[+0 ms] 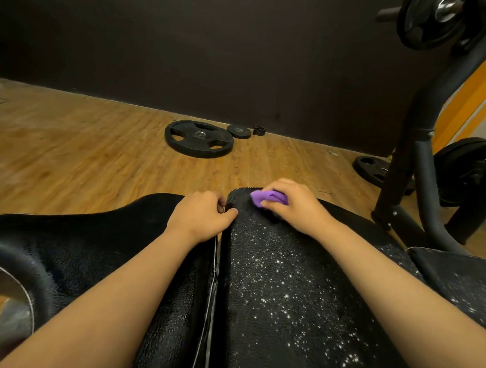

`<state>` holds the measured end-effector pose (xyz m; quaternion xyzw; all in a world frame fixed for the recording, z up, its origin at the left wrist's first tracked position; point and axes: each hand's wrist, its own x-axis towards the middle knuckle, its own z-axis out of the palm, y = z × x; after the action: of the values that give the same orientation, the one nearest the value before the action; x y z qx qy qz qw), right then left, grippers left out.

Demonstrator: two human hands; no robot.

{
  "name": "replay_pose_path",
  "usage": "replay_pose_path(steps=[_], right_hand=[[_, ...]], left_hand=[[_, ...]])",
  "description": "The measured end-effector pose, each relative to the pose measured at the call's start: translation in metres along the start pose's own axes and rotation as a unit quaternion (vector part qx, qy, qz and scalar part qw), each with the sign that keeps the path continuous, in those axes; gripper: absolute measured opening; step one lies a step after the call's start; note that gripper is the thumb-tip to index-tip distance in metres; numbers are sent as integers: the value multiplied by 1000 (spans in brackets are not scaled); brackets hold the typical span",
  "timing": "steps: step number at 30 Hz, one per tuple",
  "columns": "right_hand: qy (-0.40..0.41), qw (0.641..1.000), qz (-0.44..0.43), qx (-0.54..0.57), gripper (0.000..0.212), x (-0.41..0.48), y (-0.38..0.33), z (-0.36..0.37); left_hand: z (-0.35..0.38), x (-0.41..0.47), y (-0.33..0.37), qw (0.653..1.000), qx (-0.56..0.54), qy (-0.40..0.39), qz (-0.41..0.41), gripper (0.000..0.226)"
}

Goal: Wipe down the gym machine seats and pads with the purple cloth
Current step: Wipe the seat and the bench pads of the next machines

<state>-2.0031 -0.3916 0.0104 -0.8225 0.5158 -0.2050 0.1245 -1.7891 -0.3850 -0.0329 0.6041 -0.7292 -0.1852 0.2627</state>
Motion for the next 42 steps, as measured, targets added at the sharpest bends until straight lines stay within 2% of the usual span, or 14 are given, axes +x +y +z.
replay_pose_path(steps=[3,5,10,13,16,19,22,26,32,34,38,42], right_hand=[[53,997,53,-30,11,16,13,-3],[59,996,56,-43,8,28,10,4],[11,999,-14,-28,8,35,-22,21],[-26,998,-56,2,11,18,-29,21],[-46,997,-58,31,15,9,-25,17],[-27,999,-37,3,12,27,-23,14],[-20,998,-26,-60,9,54,-29,19],[-68,988,-52,-127,11,70,-36,25],[-211,961,-135,-114,6,44,-59,24],[-235,956,-130,-114,4,46,-61,22],[-206,965,-86,-135,10,77,-58,22],[-261,943,-60,-195,14,102,-61,26]], left_hand=[[0,1,-1,1000,1,-2,1,30],[0,2,0,1000,0,-2,1,29],[-2,0,1,1000,0,-11,2,30],[-3,-1,2,1000,-3,-17,5,40],[-4,-5,2,999,18,-30,24,46],[-12,-10,4,995,68,23,65,49],[-25,-15,1,989,85,83,90,40],[-29,-27,-22,985,113,86,95,34],[-27,-28,-31,989,75,90,86,31],[-26,-29,-33,989,75,90,91,31],[-27,-30,-35,989,74,92,92,30],[-26,-30,-35,990,63,93,88,30]])
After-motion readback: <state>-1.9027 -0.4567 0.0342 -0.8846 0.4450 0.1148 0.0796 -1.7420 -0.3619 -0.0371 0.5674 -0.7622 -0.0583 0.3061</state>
